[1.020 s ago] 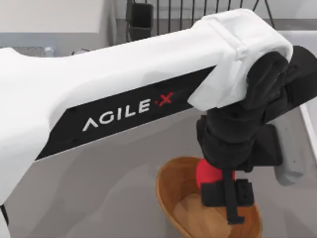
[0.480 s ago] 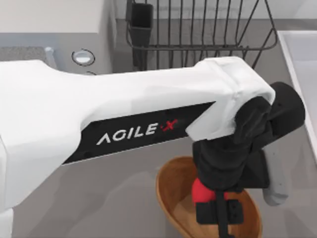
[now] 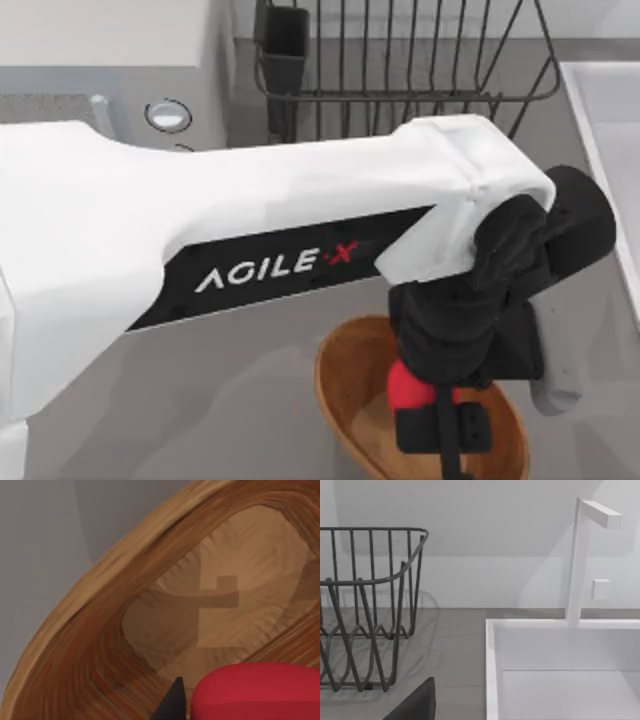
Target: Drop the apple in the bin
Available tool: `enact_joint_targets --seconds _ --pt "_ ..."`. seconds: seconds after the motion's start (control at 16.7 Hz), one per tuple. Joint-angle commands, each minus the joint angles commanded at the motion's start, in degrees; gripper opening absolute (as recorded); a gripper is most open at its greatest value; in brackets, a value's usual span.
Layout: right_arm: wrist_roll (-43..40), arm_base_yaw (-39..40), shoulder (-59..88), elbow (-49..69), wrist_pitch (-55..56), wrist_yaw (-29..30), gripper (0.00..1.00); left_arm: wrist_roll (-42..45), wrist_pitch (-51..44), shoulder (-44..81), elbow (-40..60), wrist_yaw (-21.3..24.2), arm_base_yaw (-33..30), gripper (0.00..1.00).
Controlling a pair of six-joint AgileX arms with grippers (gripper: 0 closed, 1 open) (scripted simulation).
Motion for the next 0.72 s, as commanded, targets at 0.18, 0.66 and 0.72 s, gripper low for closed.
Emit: enact_joint_targets --seconds 0.18,0.66,0.72 --pt "0.0 0.0 0.0 0.0 0.0 0.0 1.0 0.0 0.0 0.0 0.0 0.0 0.0 0.75" --pt "0.0 0.0 0.0 0.0 0.0 0.0 1.0 0.0 0.0 0.0 0.0 0.0 0.0 1.0" --pt "0.0 0.0 0.0 0.0 0.0 0.0 1.0 0.0 0.0 0.0 0.0 0.0 0.0 1.0"
